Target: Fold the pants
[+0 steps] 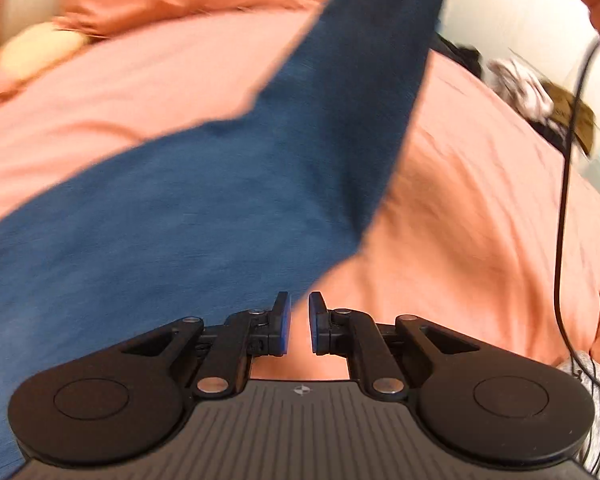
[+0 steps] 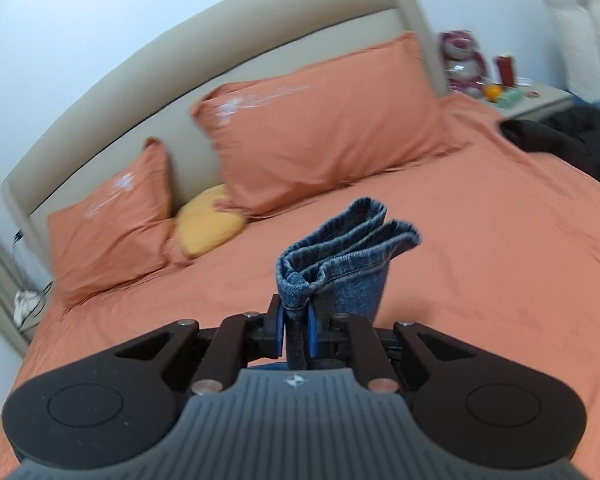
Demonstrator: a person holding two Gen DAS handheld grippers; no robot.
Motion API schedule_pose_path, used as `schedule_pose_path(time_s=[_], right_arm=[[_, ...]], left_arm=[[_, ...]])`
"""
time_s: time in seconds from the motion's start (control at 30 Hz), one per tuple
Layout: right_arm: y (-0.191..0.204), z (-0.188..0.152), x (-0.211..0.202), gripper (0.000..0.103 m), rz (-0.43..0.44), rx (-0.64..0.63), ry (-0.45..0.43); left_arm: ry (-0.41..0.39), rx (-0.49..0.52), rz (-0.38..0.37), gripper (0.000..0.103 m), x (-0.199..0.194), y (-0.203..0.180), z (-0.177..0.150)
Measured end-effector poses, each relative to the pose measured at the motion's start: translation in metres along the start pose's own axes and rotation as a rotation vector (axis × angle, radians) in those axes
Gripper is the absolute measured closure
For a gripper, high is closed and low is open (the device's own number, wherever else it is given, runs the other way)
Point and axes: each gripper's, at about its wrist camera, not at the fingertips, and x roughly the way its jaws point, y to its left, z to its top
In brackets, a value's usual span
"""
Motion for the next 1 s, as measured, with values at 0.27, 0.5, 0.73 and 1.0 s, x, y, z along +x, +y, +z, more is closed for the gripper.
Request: schedule_pose_path(time_s=[0.27,0.5,0.73,1.0], right_arm=[[0.126,-0.032,0.068,0.096,0.115,-0.074,0.09],[0.191,-0.135,0.141,0.096,0.207,-0.113,0.297],[0.216,-0.241,0.195,0.096,0.149,-0.303,0.524],[0.229,-0.243,0.202,0.07,0.208,-0.374,0.573]], left_arm=[[-0.098,-0.219,0.1,0.089,-0.074,0.091,-0.038],[-0.135,-0.405,0.08,0.083,-0.097,0.149,-0.071],[-0.148,-0.525,0.026,0.057,-0.093,0.18,-0.087],[-0.152,-0.631,-0.05,0.038,-0.06,0.204,-0.075]])
